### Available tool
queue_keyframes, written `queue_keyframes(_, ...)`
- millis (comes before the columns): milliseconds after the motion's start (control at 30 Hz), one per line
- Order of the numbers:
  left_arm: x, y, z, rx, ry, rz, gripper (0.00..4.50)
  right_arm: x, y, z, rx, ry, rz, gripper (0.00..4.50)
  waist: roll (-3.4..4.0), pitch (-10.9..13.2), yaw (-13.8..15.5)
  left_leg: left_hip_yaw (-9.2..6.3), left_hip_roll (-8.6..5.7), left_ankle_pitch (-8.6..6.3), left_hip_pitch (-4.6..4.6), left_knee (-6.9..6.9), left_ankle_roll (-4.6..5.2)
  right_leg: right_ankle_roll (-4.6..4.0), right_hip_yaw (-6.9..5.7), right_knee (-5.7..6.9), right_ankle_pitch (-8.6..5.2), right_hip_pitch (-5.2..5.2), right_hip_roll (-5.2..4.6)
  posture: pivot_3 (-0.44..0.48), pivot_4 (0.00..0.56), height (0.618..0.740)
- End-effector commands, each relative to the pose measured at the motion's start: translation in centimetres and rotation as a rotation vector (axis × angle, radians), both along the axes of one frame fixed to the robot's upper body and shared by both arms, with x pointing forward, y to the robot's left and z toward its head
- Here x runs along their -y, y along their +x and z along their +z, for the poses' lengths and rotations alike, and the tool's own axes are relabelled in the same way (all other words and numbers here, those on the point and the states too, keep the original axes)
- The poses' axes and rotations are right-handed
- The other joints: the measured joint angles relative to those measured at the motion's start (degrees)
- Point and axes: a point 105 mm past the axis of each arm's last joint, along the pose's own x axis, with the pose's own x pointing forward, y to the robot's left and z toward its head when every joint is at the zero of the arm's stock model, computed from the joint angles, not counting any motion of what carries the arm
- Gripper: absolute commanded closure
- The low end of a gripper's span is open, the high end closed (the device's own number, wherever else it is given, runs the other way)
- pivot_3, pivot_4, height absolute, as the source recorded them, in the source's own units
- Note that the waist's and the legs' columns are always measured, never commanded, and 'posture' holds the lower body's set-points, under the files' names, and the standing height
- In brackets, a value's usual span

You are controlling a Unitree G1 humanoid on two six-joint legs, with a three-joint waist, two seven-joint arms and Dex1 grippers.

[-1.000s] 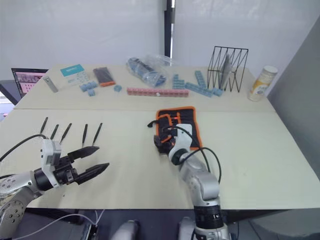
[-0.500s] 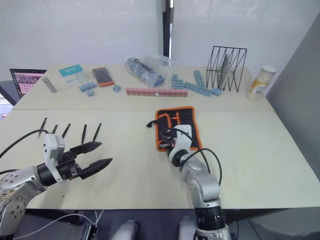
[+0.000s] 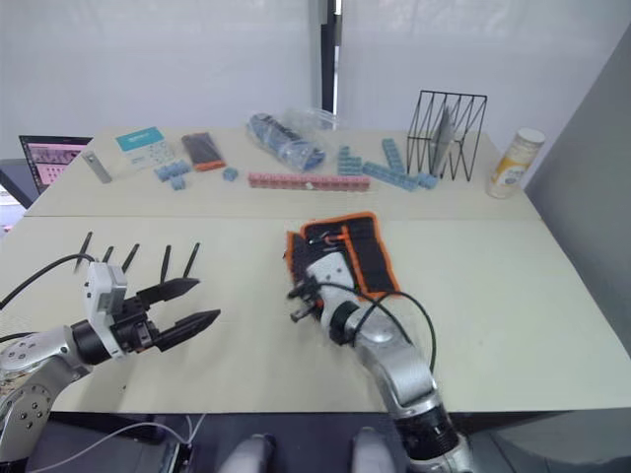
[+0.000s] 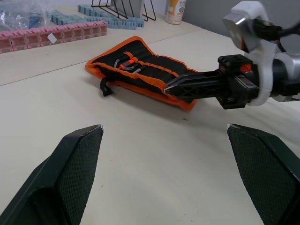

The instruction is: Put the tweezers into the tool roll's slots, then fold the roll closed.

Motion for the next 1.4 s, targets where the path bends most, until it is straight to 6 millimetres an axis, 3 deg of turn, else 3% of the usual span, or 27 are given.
queue_keyframes(33,-0.9,0.4,0.3,0.035,0.078,-0.047,0.00,-0.4,-2.3,-0.2,0.124,-0.118,0.214,4.47,0.00,0.00,0.21,0.00,-0.02,0.00,-0.01,0.01,0.00,0.00,0.00,-0.01,0.00,0.01,0.00,0.000,0.150,0.737)
queue_keyframes(167,-1.5,1.2,-0.2,0.066,0.222,-0.174,0.00,1.1,-3.2,-1.1,0.175,-0.225,0.322,4.47,-0.03,0.02,0.26,0.00,-0.02,0.00,-0.06,0.04,0.00,0.00,0.00,-0.07,-0.01,0.00,0.00,0.000,0.150,0.737)
queue_keyframes(333,-0.7,3.1,-2.0,0.291,0.588,-0.475,0.00,1.9,-4.0,-1.2,0.237,-0.302,0.414,4.47,-0.04,0.02,0.66,0.02,-0.02,0.00,-0.06,0.06,0.00,0.00,-0.01,-0.08,0.00,0.02,0.00,0.000,0.150,0.737)
queue_keyframes(567,3.6,8.9,0.2,0.646,0.749,-0.635,0.00,1.5,-4.3,-0.6,0.275,-0.326,0.448,4.47,-0.12,0.06,1.76,0.02,-0.06,0.01,-0.40,0.40,0.00,0.69,-0.02,-0.10,0.41,-0.01,0.04,0.000,0.150,0.737)
queue_keyframes(767,5.2,9.6,0.0,0.691,0.803,-0.754,0.00,0.9,-4.6,-0.8,0.279,-0.328,0.442,4.47,-0.14,0.07,0.76,0.02,-0.11,0.00,-0.48,0.40,0.01,0.86,0.07,-0.26,0.50,-0.01,0.03,0.000,0.150,0.737)
queue_keyframes(867,4.9,9.4,-0.7,0.673,0.830,-0.791,0.82,0.8,-4.6,-0.8,0.282,-0.332,0.432,4.50,-0.16,0.08,0.30,0.02,-0.11,0.00,-0.48,0.40,0.01,0.87,0.07,-0.17,0.49,-0.03,0.03,0.000,0.150,0.737)
queue_keyframes(1233,6.2,10.3,-1.4,0.720,0.898,-0.774,4.47,0.6,-5.3,-0.5,0.281,-0.316,0.460,4.50,-0.18,0.10,0.47,0.00,-0.12,0.01,-0.46,0.56,0.01,0.89,0.08,-0.04,0.50,0.02,0.03,0.000,0.150,0.737)
queue_keyframes(1400,5.3,9.9,-2.3,0.709,0.930,-0.779,4.47,0.5,-5.4,-0.5,0.276,-0.314,0.472,4.50,-0.18,0.10,0.22,0.00,-0.11,0.01,-0.43,0.52,0.01,0.89,0.08,0.00,0.51,0.00,0.03,0.000,0.150,0.737)
